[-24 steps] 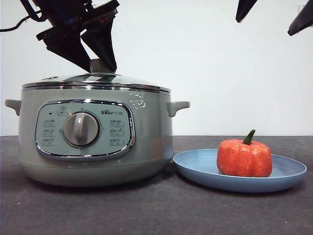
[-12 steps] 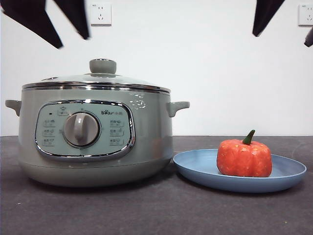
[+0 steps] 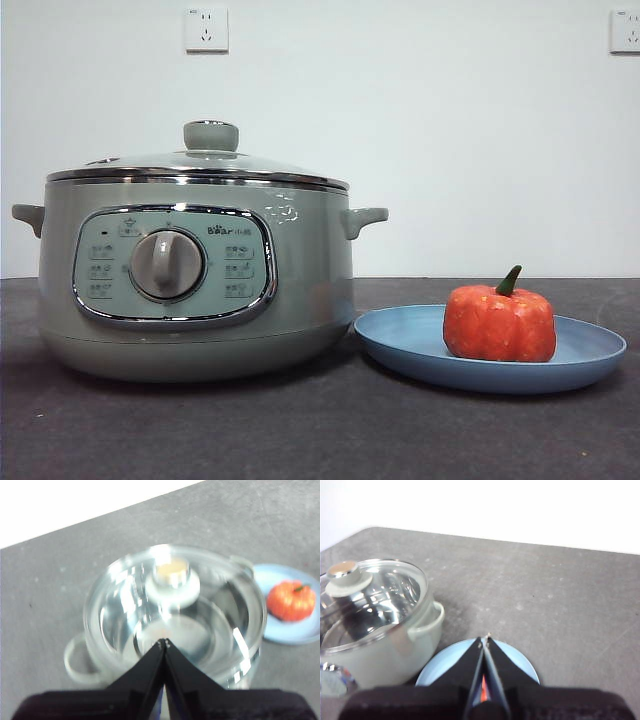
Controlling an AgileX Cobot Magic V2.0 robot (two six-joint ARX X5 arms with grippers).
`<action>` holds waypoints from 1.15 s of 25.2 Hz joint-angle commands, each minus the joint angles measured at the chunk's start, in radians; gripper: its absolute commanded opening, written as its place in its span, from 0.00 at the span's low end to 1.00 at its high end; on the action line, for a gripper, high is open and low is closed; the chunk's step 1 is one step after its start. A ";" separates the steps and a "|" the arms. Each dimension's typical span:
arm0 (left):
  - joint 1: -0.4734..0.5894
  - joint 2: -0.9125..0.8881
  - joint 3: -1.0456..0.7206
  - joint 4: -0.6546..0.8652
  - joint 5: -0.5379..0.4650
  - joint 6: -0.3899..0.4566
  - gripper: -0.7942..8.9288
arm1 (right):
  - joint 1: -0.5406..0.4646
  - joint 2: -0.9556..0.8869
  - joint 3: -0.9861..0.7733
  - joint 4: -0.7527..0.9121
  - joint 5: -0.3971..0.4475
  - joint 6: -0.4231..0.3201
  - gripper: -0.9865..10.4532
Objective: Take the pumpkin out from the steamer,put the pumpkin in the blue plate,close the lid
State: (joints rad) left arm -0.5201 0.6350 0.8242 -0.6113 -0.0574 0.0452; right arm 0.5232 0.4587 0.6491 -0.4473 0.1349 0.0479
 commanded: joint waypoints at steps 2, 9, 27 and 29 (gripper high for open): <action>-0.005 -0.146 -0.111 0.006 0.005 -0.003 0.07 | 0.002 -0.067 -0.016 0.018 0.006 0.050 0.07; -0.005 -0.146 -0.109 -0.087 0.006 -0.003 0.08 | 0.002 -0.071 -0.014 0.019 0.003 0.055 0.07; 0.276 -0.479 -0.189 0.016 0.065 0.020 0.08 | 0.002 -0.071 -0.014 0.018 0.003 0.055 0.07; 0.365 -0.546 -0.269 0.108 0.063 0.021 0.08 | 0.002 -0.071 -0.014 0.018 0.002 0.055 0.07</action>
State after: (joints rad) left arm -0.1967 0.1047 0.6090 -0.5194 0.0036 0.0704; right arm 0.5232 0.3901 0.6361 -0.4339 0.1371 0.0937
